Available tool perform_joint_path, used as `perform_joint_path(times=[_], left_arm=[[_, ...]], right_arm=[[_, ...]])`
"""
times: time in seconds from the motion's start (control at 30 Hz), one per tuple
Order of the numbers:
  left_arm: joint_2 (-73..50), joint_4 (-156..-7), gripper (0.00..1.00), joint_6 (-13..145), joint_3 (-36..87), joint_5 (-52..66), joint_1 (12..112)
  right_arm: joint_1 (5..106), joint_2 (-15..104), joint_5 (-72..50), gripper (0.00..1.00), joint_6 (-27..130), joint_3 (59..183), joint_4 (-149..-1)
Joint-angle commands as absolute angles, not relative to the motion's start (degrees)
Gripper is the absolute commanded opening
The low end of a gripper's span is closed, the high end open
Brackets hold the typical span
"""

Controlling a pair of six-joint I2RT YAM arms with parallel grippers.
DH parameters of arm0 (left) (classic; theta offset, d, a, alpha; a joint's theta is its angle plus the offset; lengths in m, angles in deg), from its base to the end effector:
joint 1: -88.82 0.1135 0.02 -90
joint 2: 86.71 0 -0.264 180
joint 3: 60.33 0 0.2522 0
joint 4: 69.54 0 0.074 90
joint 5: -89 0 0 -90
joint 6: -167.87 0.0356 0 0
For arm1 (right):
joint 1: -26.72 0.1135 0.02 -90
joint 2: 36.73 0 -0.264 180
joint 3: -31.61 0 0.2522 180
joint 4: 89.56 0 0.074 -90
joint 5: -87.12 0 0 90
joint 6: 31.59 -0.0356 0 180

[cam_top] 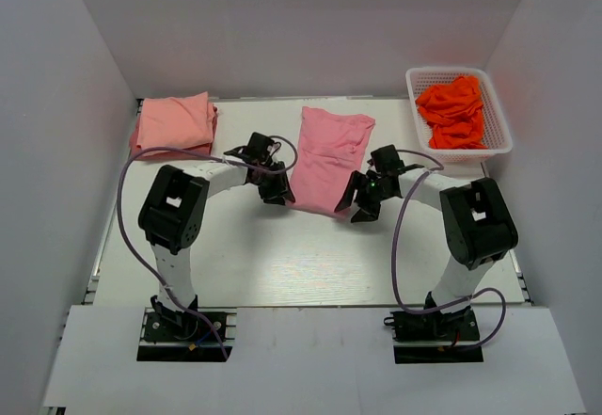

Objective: Fold and stack the t-shirts
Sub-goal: Grab one side of the 2/3 rectangular tshirt with both arms

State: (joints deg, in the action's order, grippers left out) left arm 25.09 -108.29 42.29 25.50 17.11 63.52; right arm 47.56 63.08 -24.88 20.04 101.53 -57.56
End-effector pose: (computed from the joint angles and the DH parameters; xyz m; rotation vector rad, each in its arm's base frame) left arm 0.3486 -0.1770 0.1507 -0.1530 2.8321 -0.7115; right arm 0.3075 0.1313 0.1536 0.2909 2.7773 0.8164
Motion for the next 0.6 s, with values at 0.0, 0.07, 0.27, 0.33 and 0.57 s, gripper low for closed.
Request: perform_joint_path(times=[0.0, 0.07, 0.27, 0.33, 0.57], left_arm=[[24.03, -105.81, 0.45, 42.27, 23.31, 18.42, 62.45], [24.03, -105.19, 0.37, 41.57, 22.6, 19.03, 61.93], [25.17, -106.5, 0.0, 40.42, 22.6, 19.04, 61.4], [23.08, -108.68, 0.0, 40.42, 22.6, 19.04, 61.4], [8.4, -114.92, 0.0, 38.58, 13.56, 20.96, 58.68]], right_arm=[[47.99, 65.3, -24.42, 0.66, 17.28, 100.22, -60.94], [47.9, 66.18, -24.32, 0.59, 17.1, 100.13, -61.64], [48.08, 65.4, -22.92, 0.17, 15.26, 98.19, -64.54], [48.25, 63.04, -21.87, 0.0, 15.52, 97.67, -63.41], [49.83, 48.47, -24.22, 0.0, 19.56, 95.03, -44.99]])
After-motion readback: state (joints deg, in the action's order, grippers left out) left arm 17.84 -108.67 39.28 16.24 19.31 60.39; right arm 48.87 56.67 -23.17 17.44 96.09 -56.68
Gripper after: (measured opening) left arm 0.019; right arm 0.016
